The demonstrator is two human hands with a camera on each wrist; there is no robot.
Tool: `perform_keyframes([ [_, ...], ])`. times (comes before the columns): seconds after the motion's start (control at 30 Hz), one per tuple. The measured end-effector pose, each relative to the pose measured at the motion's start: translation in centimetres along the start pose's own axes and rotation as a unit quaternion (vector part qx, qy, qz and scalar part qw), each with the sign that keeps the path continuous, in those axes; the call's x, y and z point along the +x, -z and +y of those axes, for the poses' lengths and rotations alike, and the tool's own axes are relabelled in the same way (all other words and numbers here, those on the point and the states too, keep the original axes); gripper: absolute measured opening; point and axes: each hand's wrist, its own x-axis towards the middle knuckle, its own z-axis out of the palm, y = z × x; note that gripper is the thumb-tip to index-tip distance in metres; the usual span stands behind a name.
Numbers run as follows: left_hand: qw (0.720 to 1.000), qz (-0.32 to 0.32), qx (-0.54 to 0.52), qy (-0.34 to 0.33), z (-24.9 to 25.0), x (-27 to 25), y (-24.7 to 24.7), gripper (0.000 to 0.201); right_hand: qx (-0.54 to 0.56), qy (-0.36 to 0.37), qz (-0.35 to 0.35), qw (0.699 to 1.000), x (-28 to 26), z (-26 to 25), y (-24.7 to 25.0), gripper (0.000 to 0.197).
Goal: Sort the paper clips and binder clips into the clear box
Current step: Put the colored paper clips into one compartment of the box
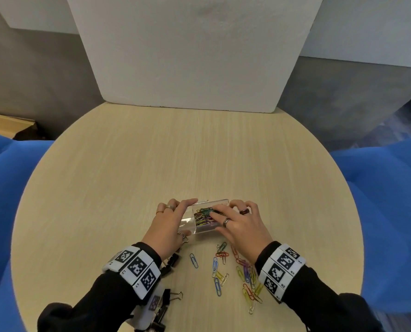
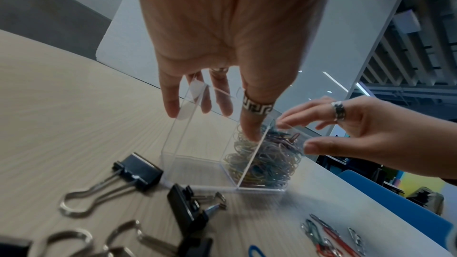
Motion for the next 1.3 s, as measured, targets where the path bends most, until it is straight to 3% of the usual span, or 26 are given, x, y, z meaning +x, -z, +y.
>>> perform_keyframes([
  [0.27,1.0,-0.002,0.002,-0.001,0.0,0.1,0.0,0.075,0.02,-0.031,0.038,0.999,-0.7,1.7,0.6,0.009],
  [0.43,1.0,-0.001,-0.006,-0.003,0.0,0.1,0.0,0.075,0.013,-0.004,0.005,1.0,-0.2,0.1,-0.1,0.029],
  [0.6,1.0,0.003,-0.004,-0.003,-0.1,0.1,-0.1,0.075,0.0,-0.02,0.018,1.0,0.7,-1.0,0.1,0.027],
  [0.8,1.0,0.005,-0.009,-0.005,-0.1,0.1,-0.1,0.074,-0.015,-0.006,-0.022,1.0,0.6,-0.5,-0.2,0.033],
  [0.93,1.0,0.002,-0.01,-0.006,-0.2,0.3,0.0,0.074,0.04,-0.013,0.023,0.999,-0.1,-0.3,0.7,0.025],
  [1.03,1.0,0.003,-0.006,-0.008,-0.2,0.5,0.1,0.075,0.12,0.047,0.032,0.991,-0.6,-1.5,0.8,0.015],
  [1.13,1.0,0.0,-0.004,-0.012,-0.2,0.6,0.2,0.074,0.146,0.127,-0.044,0.98,-1.9,-2.9,-0.3,0.019],
  [1.2,1.0,-0.002,-0.002,-0.016,-0.2,0.6,0.2,0.074,0.117,0.163,-0.142,0.969,-3.0,-3.6,-1.3,0.028],
  [1.3,1.0,0.0,-0.003,-0.023,-0.3,0.6,0.2,0.074,0.081,0.151,-0.266,0.949,-4.9,-3.9,-2.2,0.047],
])
